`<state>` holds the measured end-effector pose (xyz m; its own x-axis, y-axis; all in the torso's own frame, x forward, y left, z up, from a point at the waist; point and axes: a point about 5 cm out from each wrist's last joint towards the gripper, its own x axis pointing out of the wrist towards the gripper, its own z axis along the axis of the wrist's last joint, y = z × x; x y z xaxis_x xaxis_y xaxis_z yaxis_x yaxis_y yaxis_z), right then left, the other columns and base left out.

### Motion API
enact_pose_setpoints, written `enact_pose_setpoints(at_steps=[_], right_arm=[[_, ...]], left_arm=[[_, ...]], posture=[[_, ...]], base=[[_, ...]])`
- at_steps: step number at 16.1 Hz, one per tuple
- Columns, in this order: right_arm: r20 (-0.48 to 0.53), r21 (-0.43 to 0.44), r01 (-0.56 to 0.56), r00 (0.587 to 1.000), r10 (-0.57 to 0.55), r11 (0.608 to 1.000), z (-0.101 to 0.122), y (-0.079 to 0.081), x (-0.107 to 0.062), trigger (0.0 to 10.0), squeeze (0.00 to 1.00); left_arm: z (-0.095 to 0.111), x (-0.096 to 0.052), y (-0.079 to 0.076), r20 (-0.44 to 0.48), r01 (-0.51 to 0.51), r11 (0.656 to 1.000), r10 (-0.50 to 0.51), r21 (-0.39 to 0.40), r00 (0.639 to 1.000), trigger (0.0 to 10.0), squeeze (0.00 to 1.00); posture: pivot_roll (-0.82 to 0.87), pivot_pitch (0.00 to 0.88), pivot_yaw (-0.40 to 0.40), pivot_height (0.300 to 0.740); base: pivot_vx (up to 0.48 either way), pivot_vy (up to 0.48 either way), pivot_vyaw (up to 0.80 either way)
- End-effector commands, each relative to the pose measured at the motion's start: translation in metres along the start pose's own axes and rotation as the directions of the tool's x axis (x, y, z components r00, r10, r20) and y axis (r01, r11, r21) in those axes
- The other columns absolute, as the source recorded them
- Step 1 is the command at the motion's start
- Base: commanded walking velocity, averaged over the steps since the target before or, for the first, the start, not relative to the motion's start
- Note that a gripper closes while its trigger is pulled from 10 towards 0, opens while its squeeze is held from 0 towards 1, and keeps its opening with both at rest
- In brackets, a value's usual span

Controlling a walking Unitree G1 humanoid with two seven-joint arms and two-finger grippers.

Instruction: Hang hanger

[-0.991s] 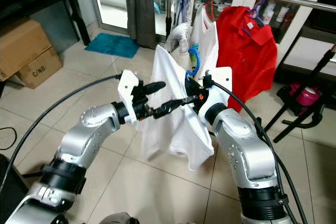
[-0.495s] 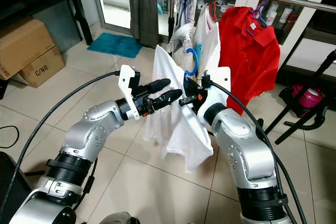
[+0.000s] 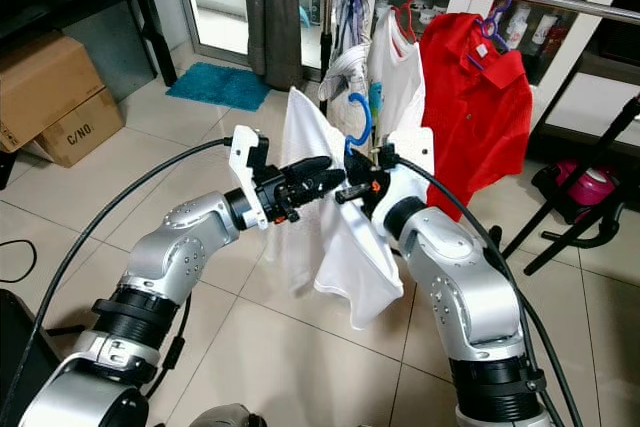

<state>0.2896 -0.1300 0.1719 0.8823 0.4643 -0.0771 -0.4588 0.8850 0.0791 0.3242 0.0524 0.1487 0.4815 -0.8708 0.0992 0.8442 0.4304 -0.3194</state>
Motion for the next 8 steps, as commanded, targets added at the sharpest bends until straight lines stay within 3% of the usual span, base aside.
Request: enact_pose_setpoints(at_steps=[1, 8], right_arm=[[0.06, -0.023, -0.025, 0.998, 0.026, 0.999, 0.0142, 0.0048, -0.0014, 10.0, 0.0], [0.065, -0.025, -0.027, 0.997, 0.029, 0.999, 0.0153, 0.0056, -0.0014, 10.0, 0.0]], left_arm=[[0.0048, 0.0038, -0.0007, 0.01, 0.017, 1.0, -0.017, -0.007, 1.0, 0.0, 0.0], [0.0043, 0.0037, -0.0019, 0.012, 0.043, 0.999, -0.043, -0.026, 0.999, 0.0, 0.0]], posture=[[0.05, 0.0, 0.027, 0.74], [0.05, 0.0, 0.028, 0.74]], base=[[0.0, 0.0, 0.0], [0.0, 0.0, 0.0]])
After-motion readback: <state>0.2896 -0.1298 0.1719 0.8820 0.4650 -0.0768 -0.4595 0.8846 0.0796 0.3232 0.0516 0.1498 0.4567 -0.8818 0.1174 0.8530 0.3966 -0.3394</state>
